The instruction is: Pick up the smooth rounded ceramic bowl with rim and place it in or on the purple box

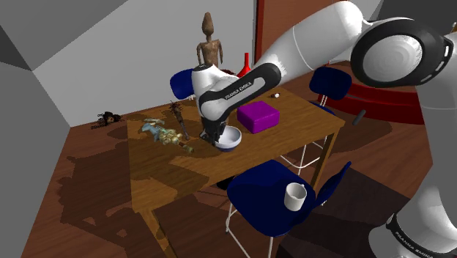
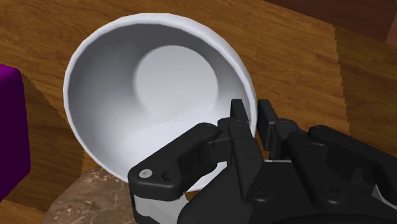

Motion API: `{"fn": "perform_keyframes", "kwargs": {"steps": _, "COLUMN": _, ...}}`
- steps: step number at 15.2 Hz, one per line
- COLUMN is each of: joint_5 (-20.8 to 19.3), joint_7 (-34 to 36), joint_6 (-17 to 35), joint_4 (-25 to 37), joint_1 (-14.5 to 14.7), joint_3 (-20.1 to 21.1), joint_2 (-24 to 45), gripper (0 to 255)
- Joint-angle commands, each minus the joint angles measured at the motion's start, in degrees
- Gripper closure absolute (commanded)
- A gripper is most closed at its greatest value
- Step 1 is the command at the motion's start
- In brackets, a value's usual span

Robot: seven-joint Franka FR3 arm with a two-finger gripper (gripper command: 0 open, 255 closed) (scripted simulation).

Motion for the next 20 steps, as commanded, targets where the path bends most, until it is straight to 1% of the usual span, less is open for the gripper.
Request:
{"fn": "perform_keyframes", "kwargs": {"steps": 1, "joint_5": 0.2, "joint_7": -0.15, "joint_6": -1.22, "joint_4": 0.43, "joint_1": -0.02, "joint_3": 0.13, "joint_2": -0.81, "gripper": 255}}
{"fn": "perform_keyframes", "kwargs": {"steps": 11, "joint_5": 1.13, "joint_7": -1.06, "joint_6": -7.2, "joint_4": 3.09, "joint_1": -0.21, "joint_3": 0.61, "joint_2": -4.2, "gripper": 255}}
{"fn": "perform_keyframes", "kwargs": {"steps": 20, "joint_5": 1.81, "joint_7": -1.82, "joint_6": -13.02, "joint_4": 6.76, "joint_1": -0.24, "joint_3": 0.92, "joint_2": -6.4, "gripper": 255}}
